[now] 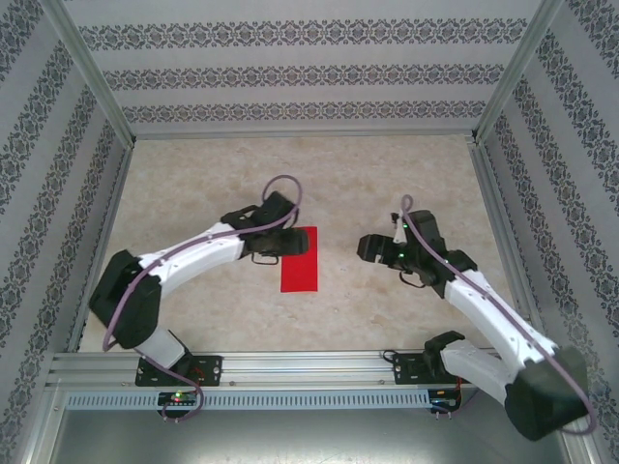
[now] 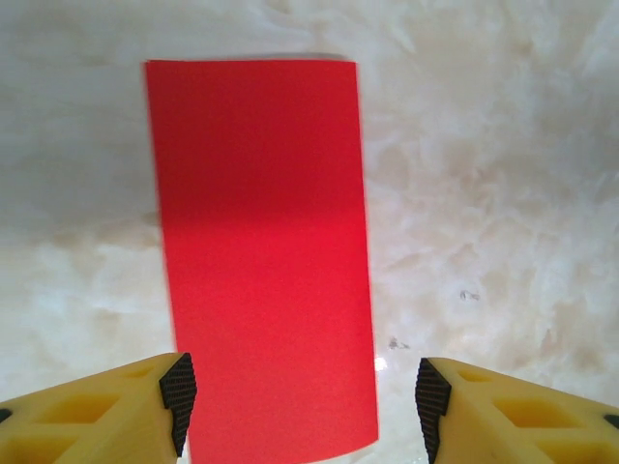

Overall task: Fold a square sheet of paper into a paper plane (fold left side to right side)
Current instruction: Third fold the triangle at the center of the table.

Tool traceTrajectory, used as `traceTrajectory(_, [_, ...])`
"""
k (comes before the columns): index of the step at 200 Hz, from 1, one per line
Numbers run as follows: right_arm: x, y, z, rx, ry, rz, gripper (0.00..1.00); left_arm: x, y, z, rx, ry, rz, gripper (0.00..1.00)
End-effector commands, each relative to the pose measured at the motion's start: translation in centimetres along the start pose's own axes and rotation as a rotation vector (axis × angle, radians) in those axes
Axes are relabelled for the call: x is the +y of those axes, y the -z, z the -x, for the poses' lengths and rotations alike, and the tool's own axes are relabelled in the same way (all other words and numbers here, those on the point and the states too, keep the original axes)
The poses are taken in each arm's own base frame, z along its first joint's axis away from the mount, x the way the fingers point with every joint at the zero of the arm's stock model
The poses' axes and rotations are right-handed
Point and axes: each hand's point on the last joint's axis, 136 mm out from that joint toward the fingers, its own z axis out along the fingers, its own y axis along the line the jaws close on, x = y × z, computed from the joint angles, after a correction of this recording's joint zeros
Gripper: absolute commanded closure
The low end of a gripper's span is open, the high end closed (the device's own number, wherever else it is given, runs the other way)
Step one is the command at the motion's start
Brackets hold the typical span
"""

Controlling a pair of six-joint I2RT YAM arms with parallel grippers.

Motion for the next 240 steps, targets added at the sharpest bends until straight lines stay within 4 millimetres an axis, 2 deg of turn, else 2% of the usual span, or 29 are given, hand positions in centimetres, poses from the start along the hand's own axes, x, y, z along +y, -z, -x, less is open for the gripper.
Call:
traceTrajectory(1, [5.1,-2.7,1.1,0.035,0.033,0.141,0.33,0.9,0.2,0.1,-0.028,0.076,-0.141,0.35])
traceTrajectory(44, [8.1,-9.8,1.1,0.133,0.071,0.12,0.57,2.6,0.2,-0.9,-0.019,0.144,-0.251,0.38])
traceTrajectory(68, [8.3,-13.0,1.3,0.163,0.07,0.078,0.72,3.0,-0.4,-1.6,0.003,0.152,-0.258,0.41])
traceTrajectory(100, [7.3,-15.7,1.8,0.187,0.093,-0.01,0.81,3.3,-1.2,-2.2,0.031,0.157,-0.253,0.42])
traceTrajectory(158, [5.1,-18.2,1.2,0.244,0.126,-0.109,0.86,3.0,-2.6,-2.6,0.081,0.164,-0.271,0.43])
traceTrajectory(240, [3.1,-19.2,-0.7,0.315,0.17,-0.147,0.89,2.5,-4.2,-2.8,0.128,0.174,-0.275,0.45])
